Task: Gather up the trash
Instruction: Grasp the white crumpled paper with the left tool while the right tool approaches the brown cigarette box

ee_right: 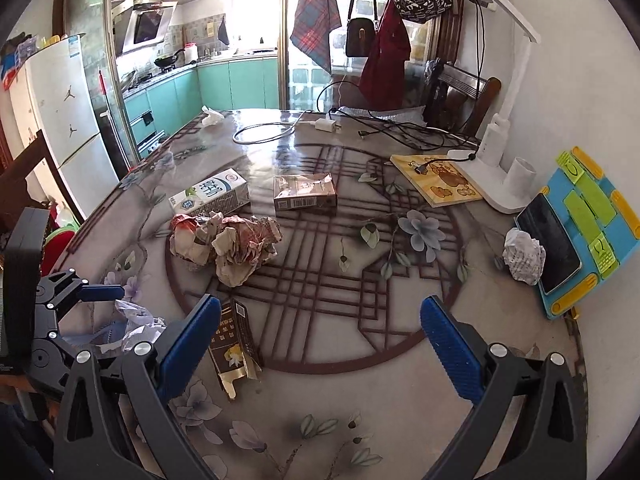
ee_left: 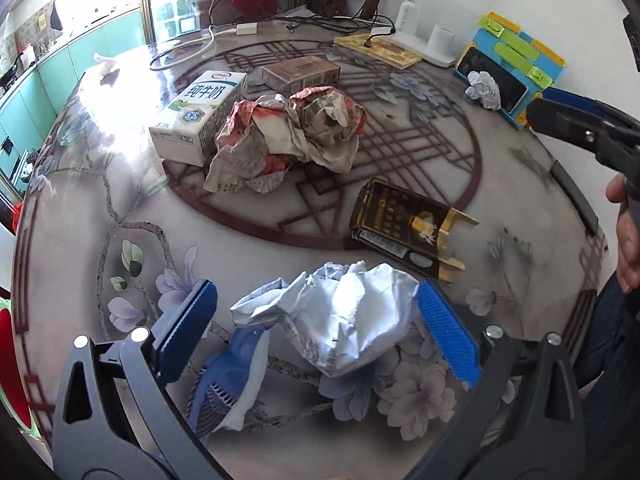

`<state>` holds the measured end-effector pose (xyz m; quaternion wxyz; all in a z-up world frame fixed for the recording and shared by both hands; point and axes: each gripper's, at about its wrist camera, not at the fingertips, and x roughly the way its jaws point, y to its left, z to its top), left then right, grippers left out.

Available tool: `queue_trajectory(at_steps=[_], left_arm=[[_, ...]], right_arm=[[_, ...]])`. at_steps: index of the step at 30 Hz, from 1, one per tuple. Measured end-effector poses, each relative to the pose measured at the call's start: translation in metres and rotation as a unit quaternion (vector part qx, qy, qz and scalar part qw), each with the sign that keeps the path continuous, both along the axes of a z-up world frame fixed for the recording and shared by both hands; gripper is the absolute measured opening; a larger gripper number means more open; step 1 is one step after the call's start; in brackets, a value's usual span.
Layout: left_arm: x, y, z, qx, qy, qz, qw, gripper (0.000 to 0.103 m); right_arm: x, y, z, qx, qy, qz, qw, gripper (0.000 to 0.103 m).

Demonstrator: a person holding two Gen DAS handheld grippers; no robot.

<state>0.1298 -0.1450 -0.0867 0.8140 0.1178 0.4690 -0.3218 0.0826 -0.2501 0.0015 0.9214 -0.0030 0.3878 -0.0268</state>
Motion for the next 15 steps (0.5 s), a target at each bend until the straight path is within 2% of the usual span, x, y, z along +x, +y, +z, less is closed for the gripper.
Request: queue_trajectory(at_steps=[10, 13, 15], left_arm=[[0.008, -0.011, -0.017, 0.017, 0.013, -0.007, 0.9997, 0.098], [0.010, -0.013, -0.020, 0.020, 0.014, -0.007, 0.9997, 0.085], [0.011, -0.014, -0.023, 0.028, 0.018, -0.006, 0.9994, 0.070]], right_arm=[[0.003, 0.004, -0.009, 0.003, 0.011, 0.006, 1.000, 0.097], [0.003, 0.006, -0.010, 0.002, 0.012, 0.009, 1.000, 0.097], [0.003, 0.008, -0.013, 0.001, 0.016, 0.011, 1.000, 0.097]])
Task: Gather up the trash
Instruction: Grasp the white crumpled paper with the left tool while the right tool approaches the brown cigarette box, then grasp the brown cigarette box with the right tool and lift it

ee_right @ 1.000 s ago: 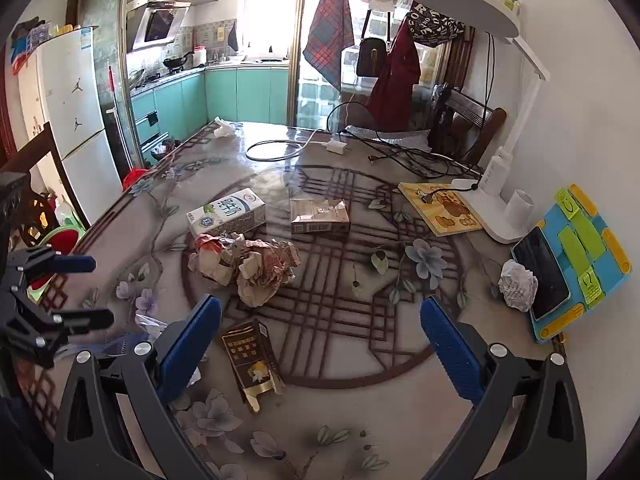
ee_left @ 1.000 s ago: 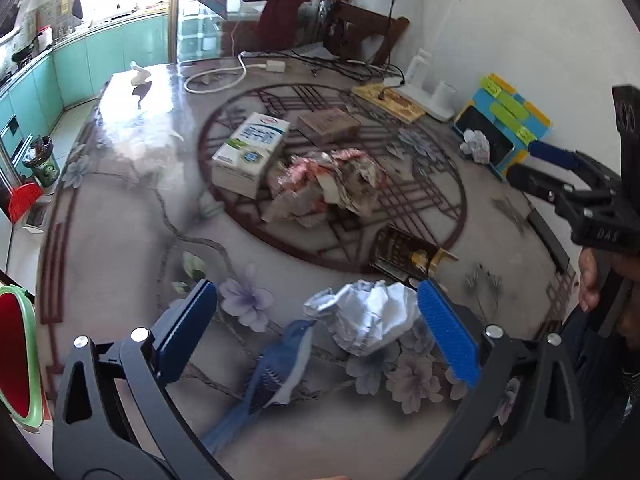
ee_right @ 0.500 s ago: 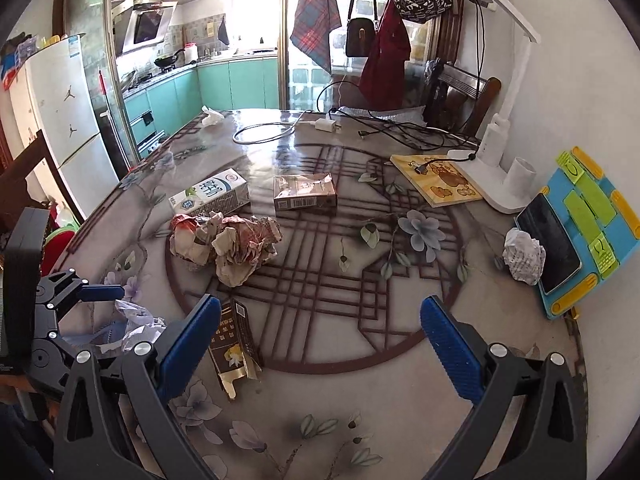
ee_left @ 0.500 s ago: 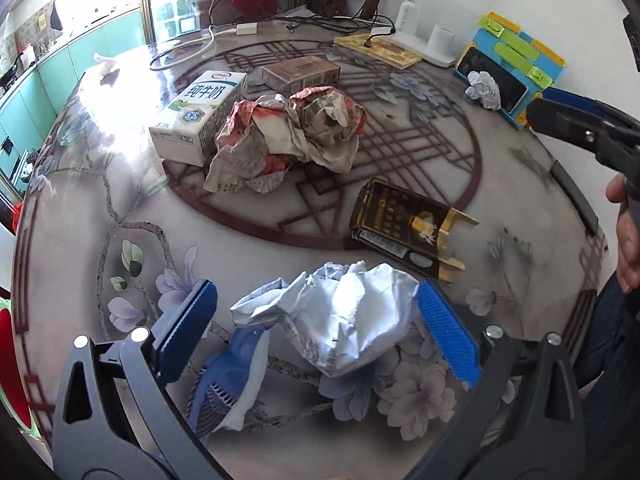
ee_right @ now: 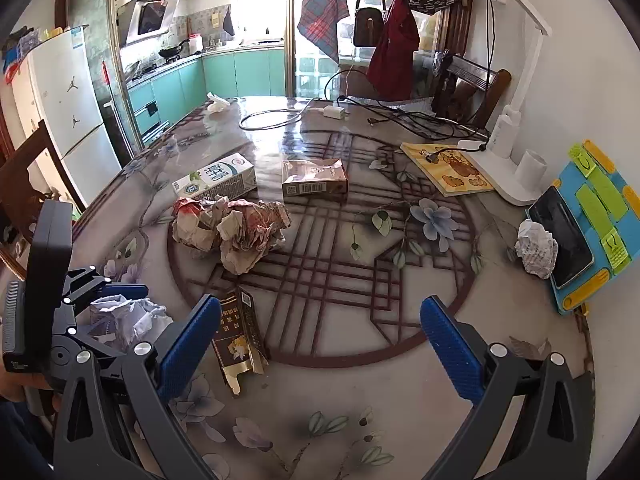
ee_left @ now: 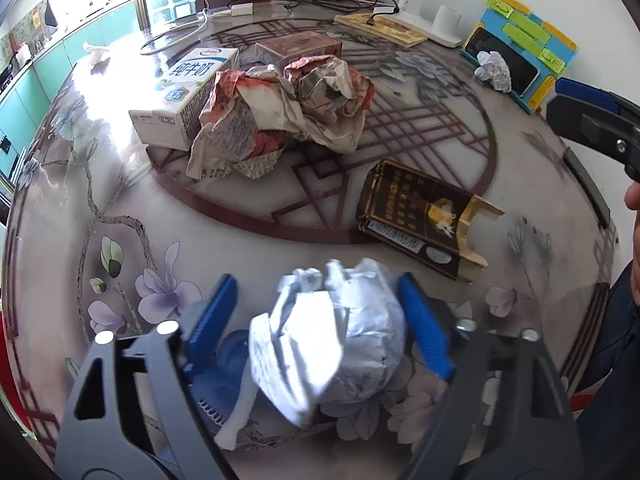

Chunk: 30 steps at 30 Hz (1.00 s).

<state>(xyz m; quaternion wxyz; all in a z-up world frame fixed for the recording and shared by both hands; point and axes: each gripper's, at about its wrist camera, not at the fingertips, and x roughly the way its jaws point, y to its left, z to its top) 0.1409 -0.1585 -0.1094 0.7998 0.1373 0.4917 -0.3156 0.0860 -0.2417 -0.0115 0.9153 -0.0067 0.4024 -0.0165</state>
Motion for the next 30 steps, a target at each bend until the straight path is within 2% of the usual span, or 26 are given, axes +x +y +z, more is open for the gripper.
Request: queue_trajectory(at_steps=[2, 3, 6, 11, 16, 24, 30], left_arm=[[-0.001, 0.000, 0.000, 0.008, -0.008, -0.002, 0.9999, 0.065], [-0.002, 0.000, 0.000, 0.012, -0.011, -0.001, 0.9999, 0.058], [0.002, 0.006, 0.002, 0.003, 0.000, 0.007, 1.0000, 0.053], [0.006, 0.022, 0.016, -0.008, -0.009, 0.024, 0.9996, 0.052], [0.010, 0.050, 0.043, -0.034, -0.033, 0.055, 0.9973, 0.052], [0.023, 0.104, 0.082, -0.081, -0.057, 0.117, 0.9881, 0.052], [0.032, 0.130, 0.093, -0.099, -0.061, 0.147, 0.9823, 0.052]], right_arm=[[0.001, 0.003, -0.004, -0.001, 0.005, 0.003, 1.000, 0.097], [0.001, 0.005, -0.006, -0.003, 0.007, 0.006, 1.000, 0.097], [0.003, 0.011, -0.011, -0.012, 0.012, 0.014, 1.000, 0.097], [0.005, 0.023, -0.018, -0.021, 0.018, 0.032, 0.999, 0.097], [0.008, 0.039, -0.030, -0.037, 0.034, 0.062, 0.997, 0.097], [0.022, 0.070, -0.059, -0.079, 0.067, 0.101, 0.989, 0.097], [0.036, 0.077, -0.072, -0.069, 0.081, 0.110, 0.988, 0.096]])
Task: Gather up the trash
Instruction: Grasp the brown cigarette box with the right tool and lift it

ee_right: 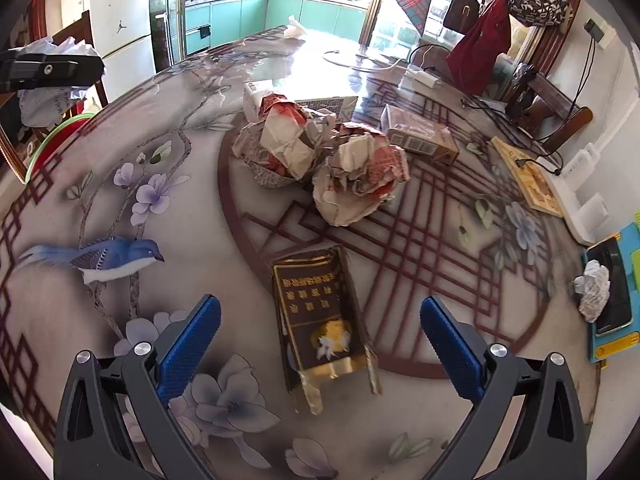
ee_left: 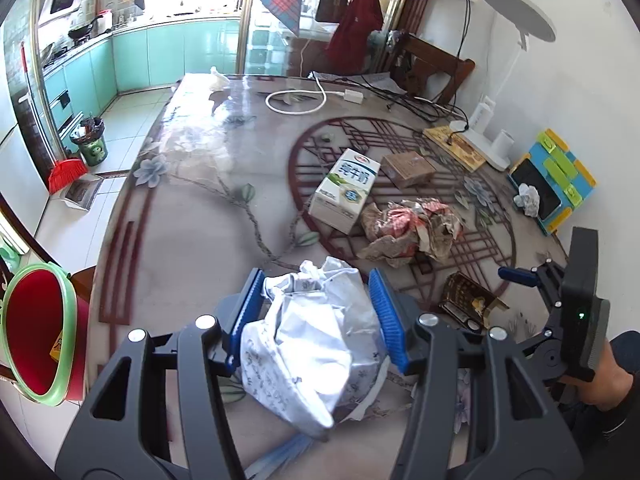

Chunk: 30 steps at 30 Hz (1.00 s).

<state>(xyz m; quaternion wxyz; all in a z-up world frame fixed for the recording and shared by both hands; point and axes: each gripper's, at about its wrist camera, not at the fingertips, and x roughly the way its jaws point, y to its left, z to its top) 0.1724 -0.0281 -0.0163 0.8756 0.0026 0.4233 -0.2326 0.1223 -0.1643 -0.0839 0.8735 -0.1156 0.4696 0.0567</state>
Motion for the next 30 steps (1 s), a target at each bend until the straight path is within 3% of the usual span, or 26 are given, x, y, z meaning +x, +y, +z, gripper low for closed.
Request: queue_trajectory(at_steps=[8, 14, 17, 18, 19, 24, 30], left_arm=[[0.002, 0.022, 0.009, -0.011, -0.009, 0.011, 0.9998, 0.052], [0.002, 0.028, 0.015, -0.020, -0.014, 0.014, 0.9996, 0.053], [0.002, 0.028, 0.016, -0.020, -0.016, 0.014, 0.9996, 0.053], [0.002, 0.029, 0.016, -0.020, -0.016, 0.015, 0.9996, 0.053], [0.001, 0.030, 0.017, -0.020, -0.016, 0.015, 0.9996, 0.053], [0.000, 0.036, 0.020, -0.021, -0.020, 0.020, 0.9994, 0.053], [0.000, 0.051, 0.030, -0.020, -0.036, 0.036, 0.9985, 0.053]], right_arm=[[0.011, -0.001, -0.018, 0.008, 0.029, -0.002, 1.000, 0.088], [0.011, -0.005, -0.019, 0.042, 0.035, 0.001, 0.999, 0.078], [0.010, -0.003, -0.017, 0.061, 0.040, 0.007, 0.997, 0.062], [0.010, 0.000, -0.016, 0.059, 0.038, 0.010, 0.997, 0.050], [0.010, 0.003, -0.015, 0.052, 0.036, 0.009, 0.998, 0.045], [0.008, 0.008, -0.012, 0.039, 0.029, 0.006, 0.999, 0.042], [-0.009, 0.022, 0.017, 0.005, -0.026, 0.010, 1.000, 0.042]])
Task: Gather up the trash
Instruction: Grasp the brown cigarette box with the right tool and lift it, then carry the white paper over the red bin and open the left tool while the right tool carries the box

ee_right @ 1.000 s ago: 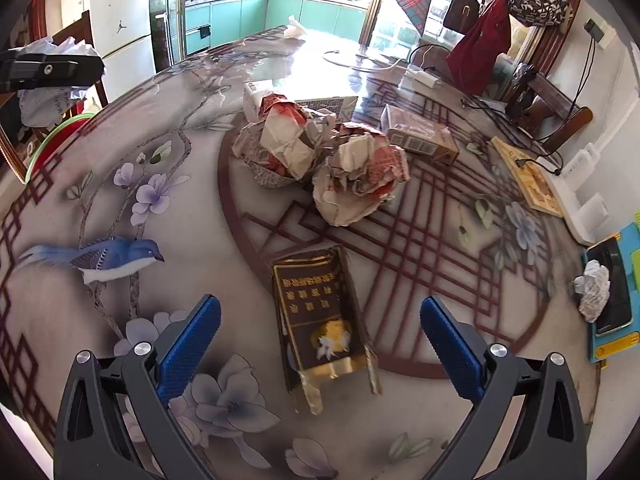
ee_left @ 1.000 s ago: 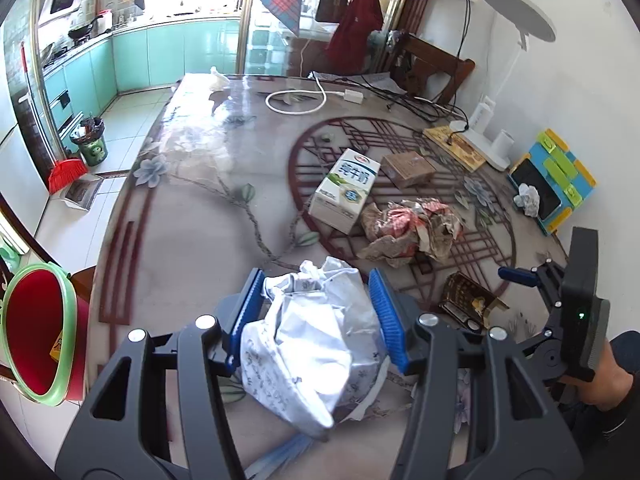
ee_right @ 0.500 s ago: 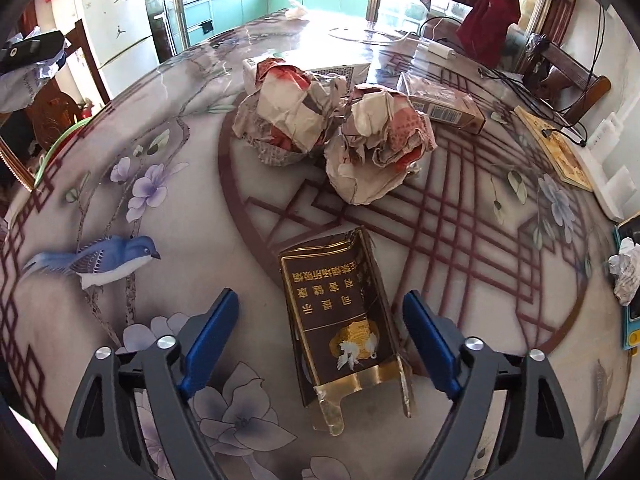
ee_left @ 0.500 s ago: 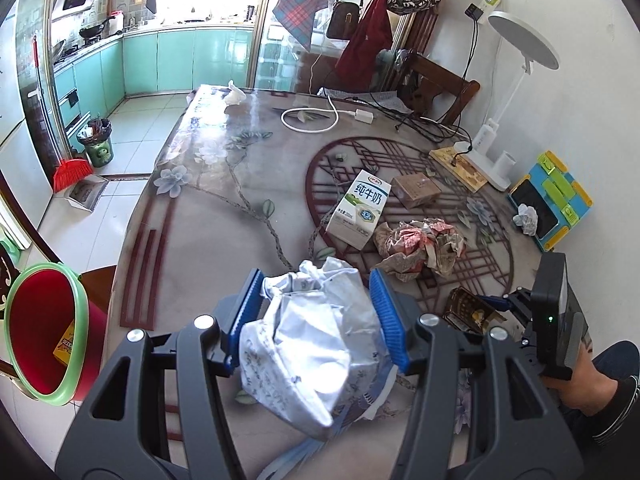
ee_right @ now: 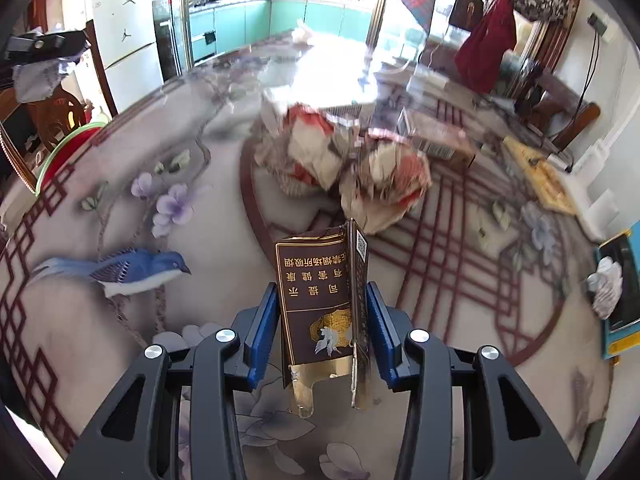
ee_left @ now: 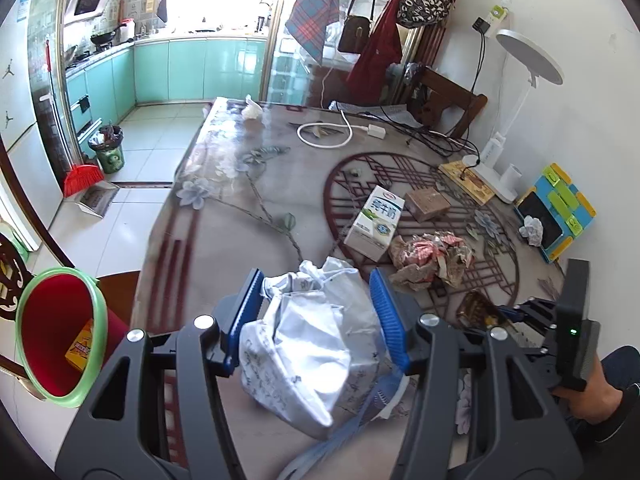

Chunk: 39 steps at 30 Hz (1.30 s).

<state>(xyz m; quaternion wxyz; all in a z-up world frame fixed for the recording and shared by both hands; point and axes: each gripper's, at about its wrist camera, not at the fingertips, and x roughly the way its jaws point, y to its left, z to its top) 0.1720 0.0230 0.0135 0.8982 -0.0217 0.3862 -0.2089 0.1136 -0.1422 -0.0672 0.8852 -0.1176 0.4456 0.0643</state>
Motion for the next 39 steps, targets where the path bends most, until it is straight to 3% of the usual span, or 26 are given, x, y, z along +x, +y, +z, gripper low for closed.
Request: queue_trajectory(at_steps=[7, 20, 39], left_arm=[[0.002, 0.038, 0.014, -0.015, -0.014, 0.040, 0.9990, 0.053], [-0.003, 0.137, 0.036, 0.007, -0.050, 0.150, 0.9873, 0.053], [0.015, 0.276, 0.001, 0.061, -0.010, 0.264, 0.9625, 0.053]], right_arm=[[-0.017, 0.033, 0.039, -0.007, -0.054, 0.036, 0.998, 0.042], [0.003, 0.120, 0.075, 0.051, -0.077, 0.092, 0.992, 0.042], [0.057, 0.289, 0.098, 0.085, -0.078, 0.202, 0.973, 0.042]])
